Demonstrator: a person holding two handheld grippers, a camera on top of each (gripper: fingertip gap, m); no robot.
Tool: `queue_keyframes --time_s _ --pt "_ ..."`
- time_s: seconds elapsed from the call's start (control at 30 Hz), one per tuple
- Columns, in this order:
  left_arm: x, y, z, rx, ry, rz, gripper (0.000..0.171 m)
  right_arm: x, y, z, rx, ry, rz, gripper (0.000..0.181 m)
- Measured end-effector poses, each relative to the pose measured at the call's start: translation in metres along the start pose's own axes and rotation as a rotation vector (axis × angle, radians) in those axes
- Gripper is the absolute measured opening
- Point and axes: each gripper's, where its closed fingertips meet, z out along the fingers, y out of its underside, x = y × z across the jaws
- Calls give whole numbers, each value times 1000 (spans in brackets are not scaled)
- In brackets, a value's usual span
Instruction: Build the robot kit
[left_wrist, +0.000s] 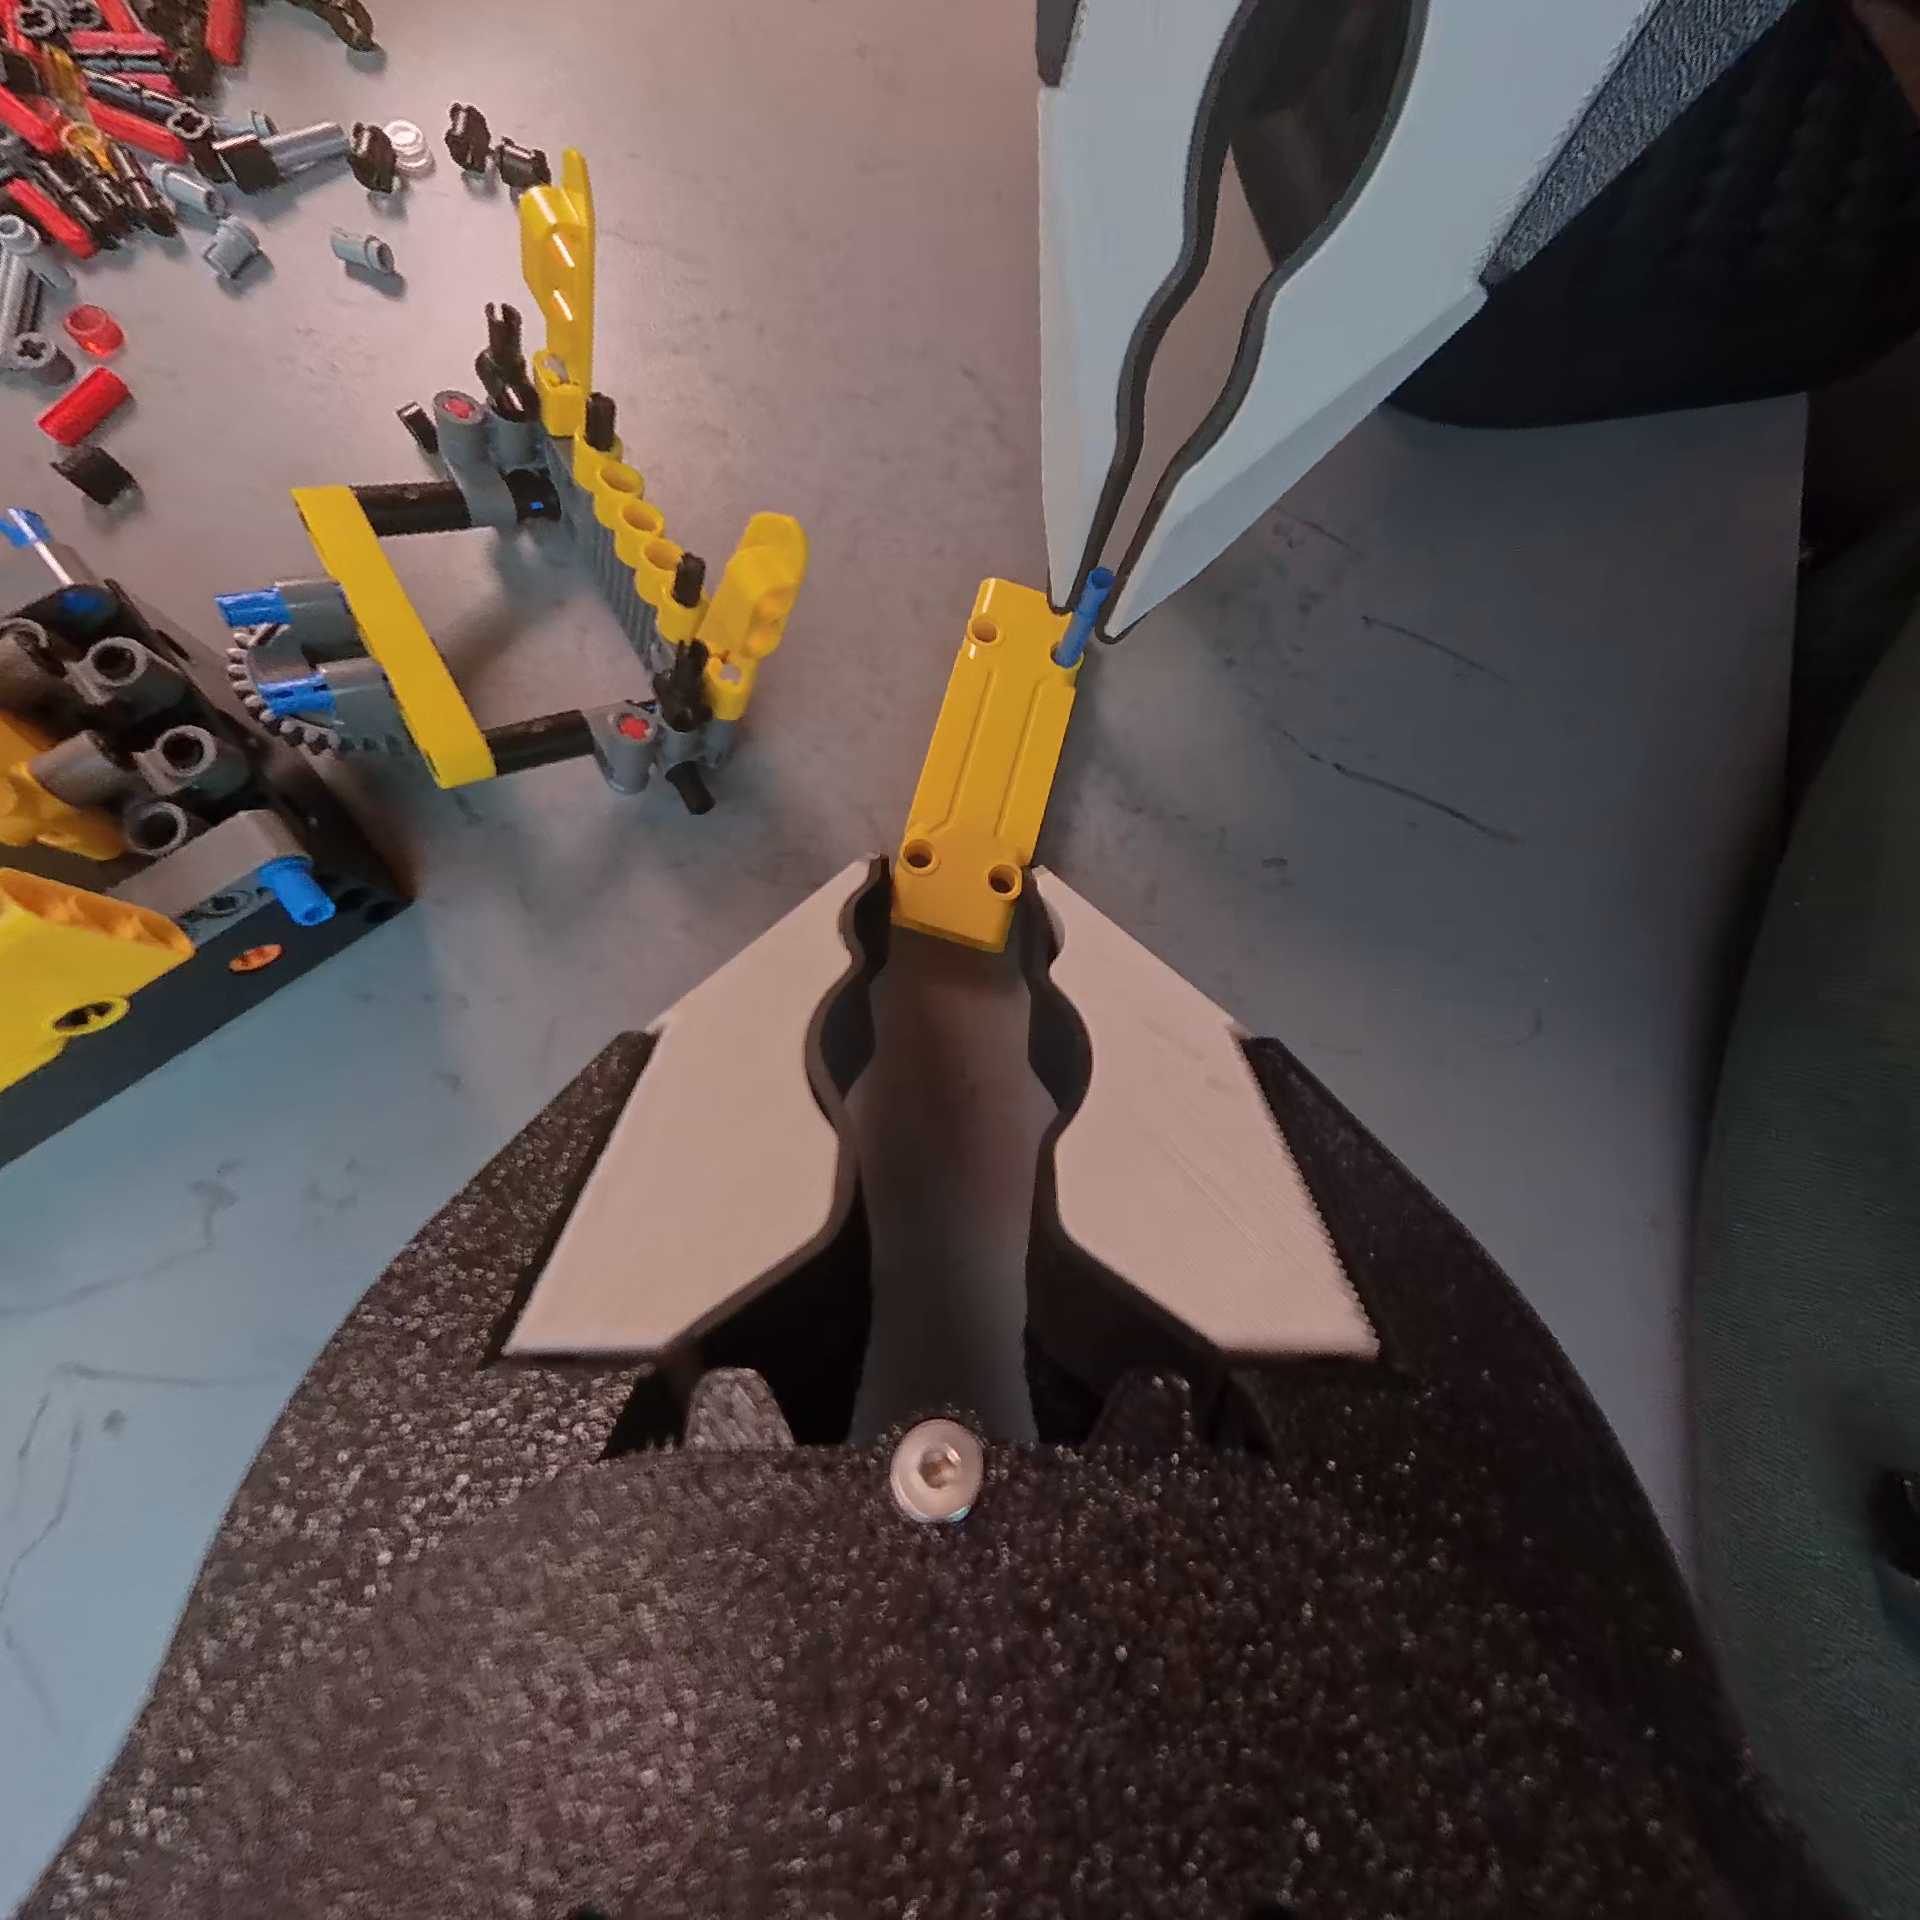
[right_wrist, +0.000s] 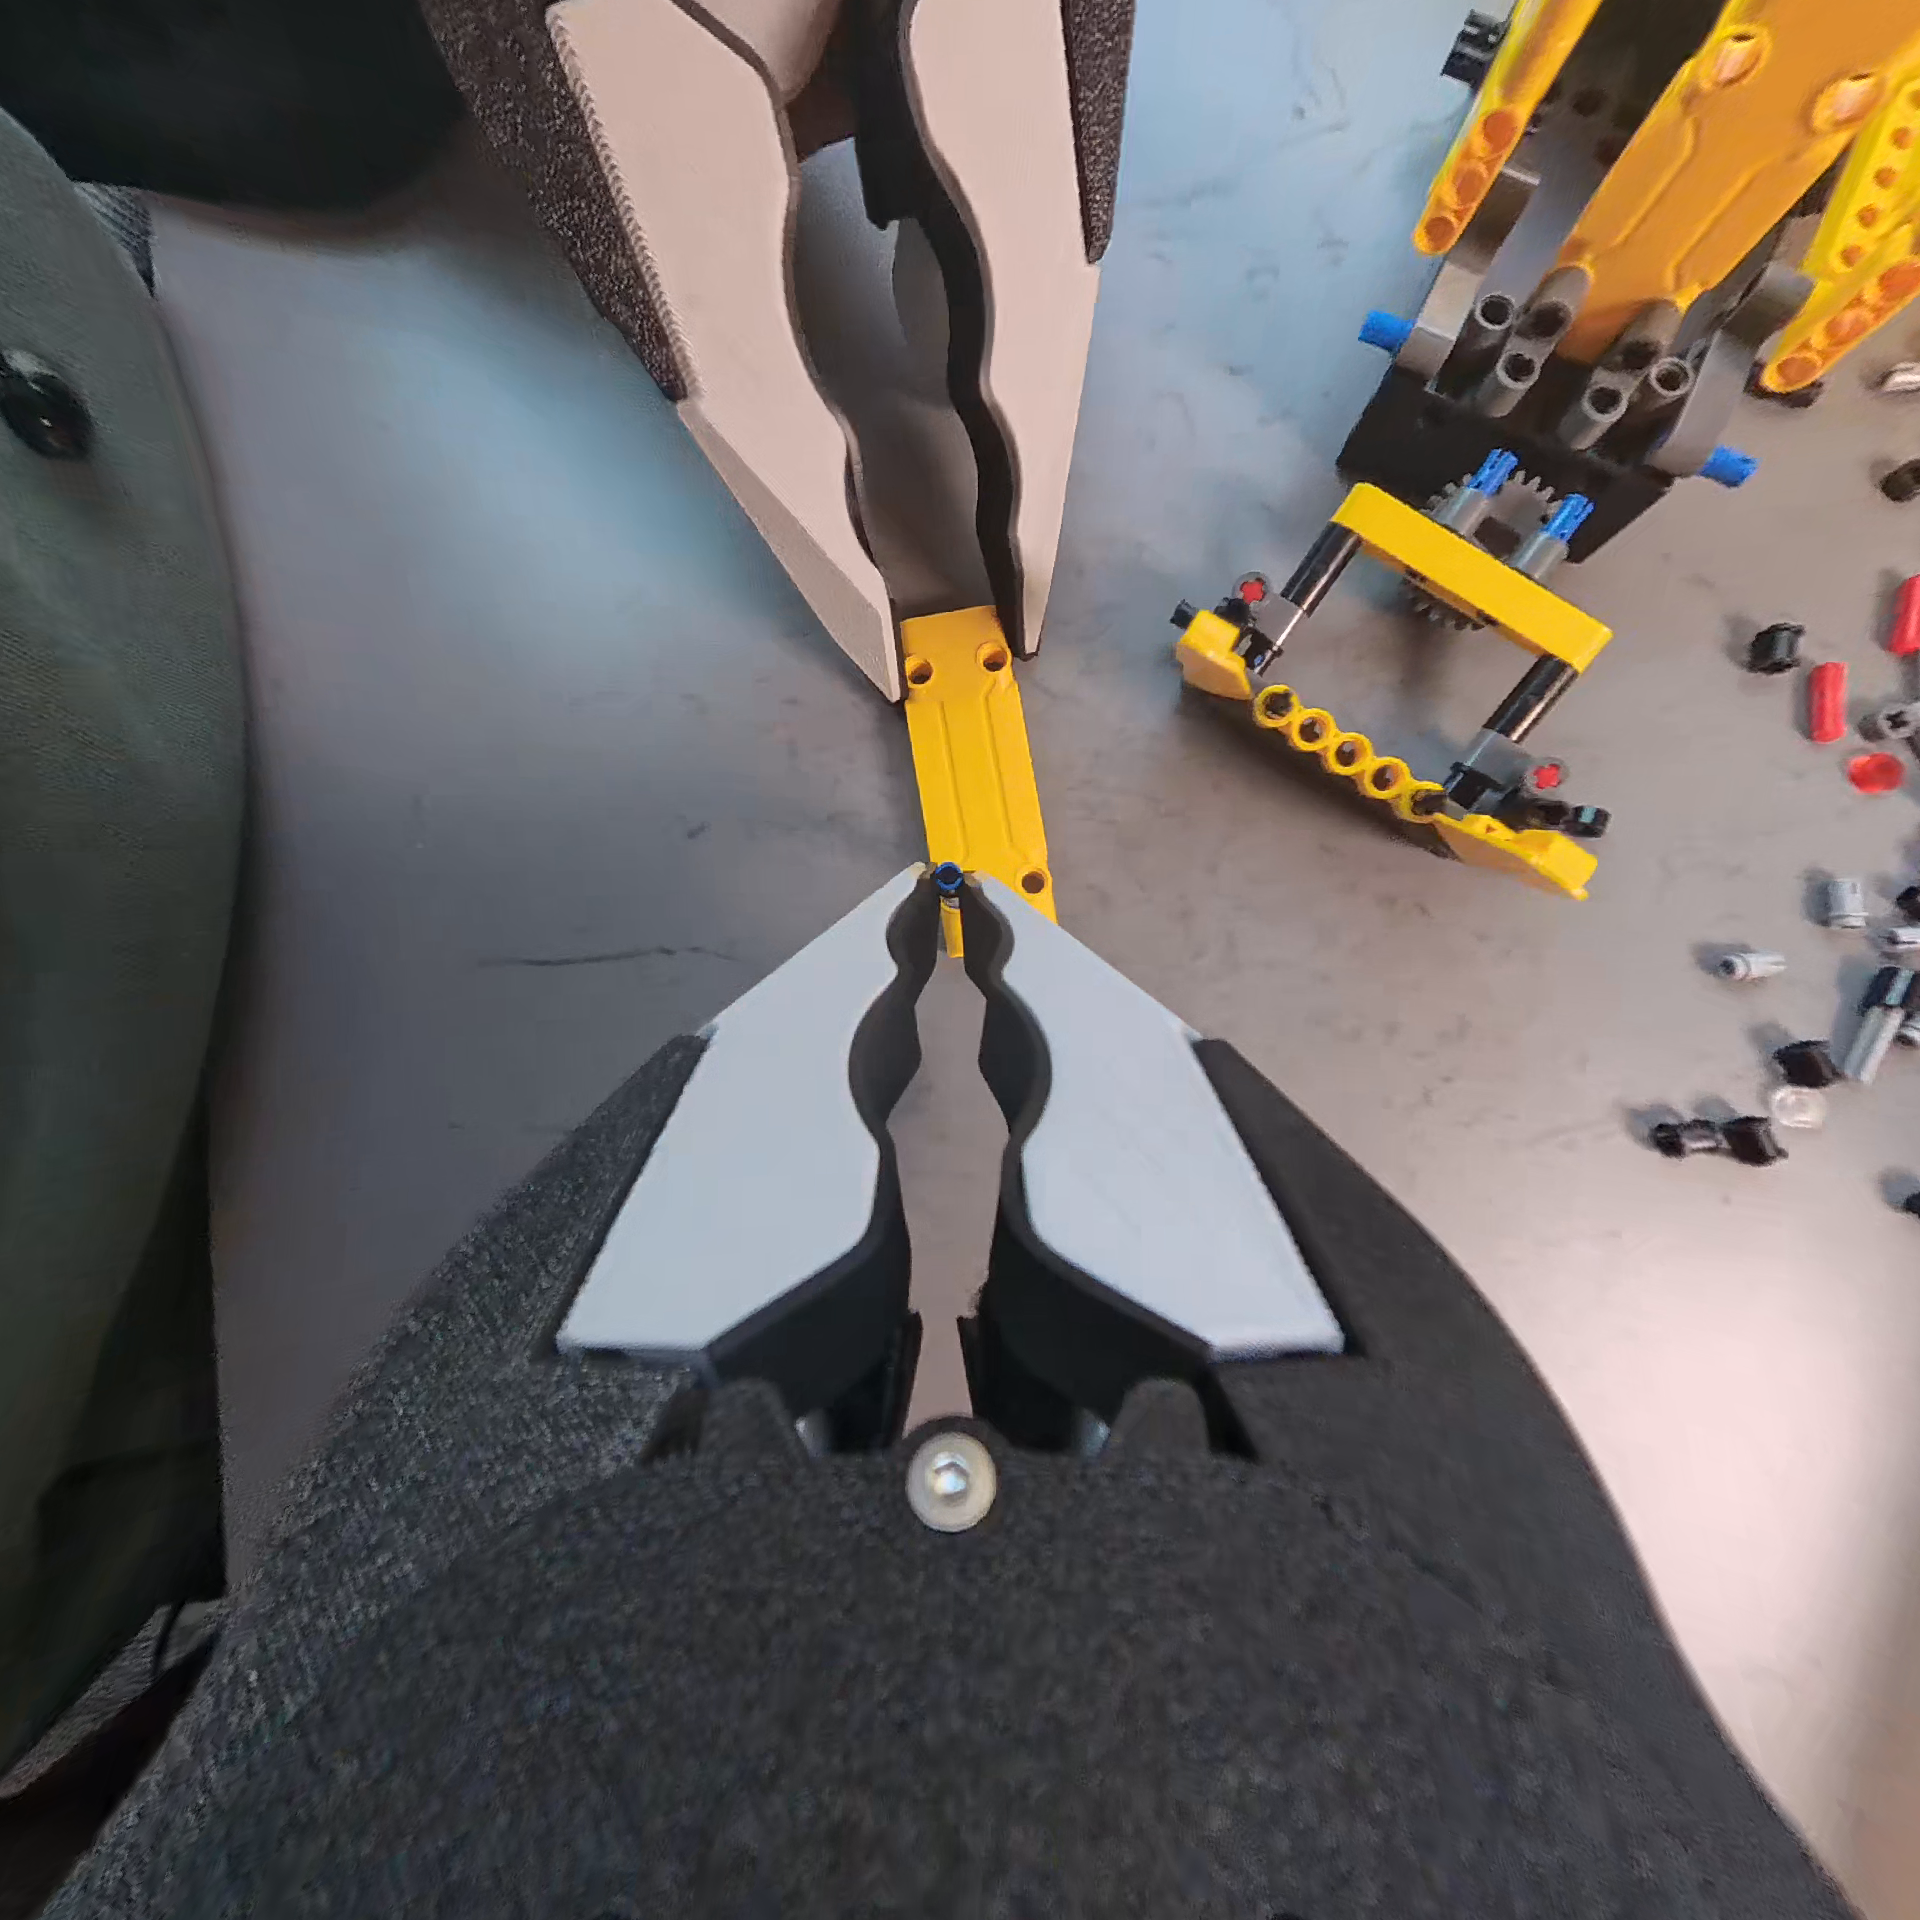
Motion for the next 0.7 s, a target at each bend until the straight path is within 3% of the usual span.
queue_keyframes --time_s 0.13,0.43,0.7 --pt "0 0 0 2 -1 1 24 2 -3 3 34 88 -78 3" --pt "0 0 0 4 -1 -4 24 3 2 1 141 39 80 3" --pt "0 0 0 4 1 -8 24 3 3 4 35 67 -37 3"
